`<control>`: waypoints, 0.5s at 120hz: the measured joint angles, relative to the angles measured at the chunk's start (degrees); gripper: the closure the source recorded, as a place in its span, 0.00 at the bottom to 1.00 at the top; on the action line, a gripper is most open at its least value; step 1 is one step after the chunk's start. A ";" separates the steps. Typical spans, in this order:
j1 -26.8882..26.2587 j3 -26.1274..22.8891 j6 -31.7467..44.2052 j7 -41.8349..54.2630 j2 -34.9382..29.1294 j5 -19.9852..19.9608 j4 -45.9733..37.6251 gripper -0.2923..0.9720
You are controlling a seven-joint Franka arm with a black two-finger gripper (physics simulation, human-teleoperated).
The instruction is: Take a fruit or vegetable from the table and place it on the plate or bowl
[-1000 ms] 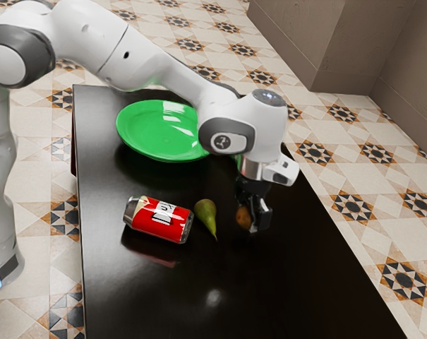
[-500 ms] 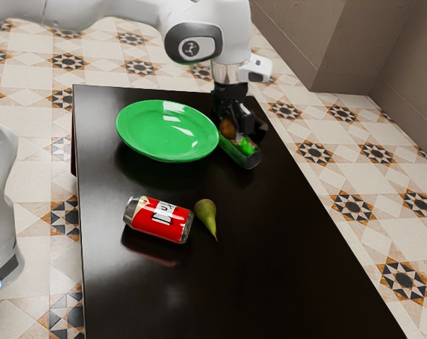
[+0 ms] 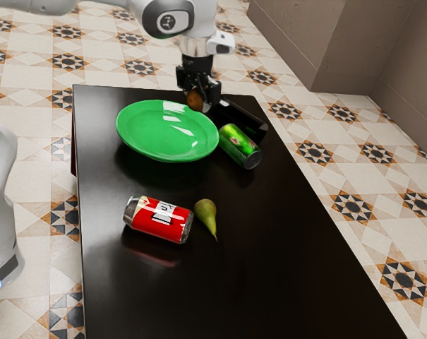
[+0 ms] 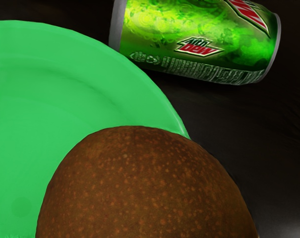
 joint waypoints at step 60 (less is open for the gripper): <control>0.19 2.92 -2.00 0.51 -0.78 1.03 -0.80 0.28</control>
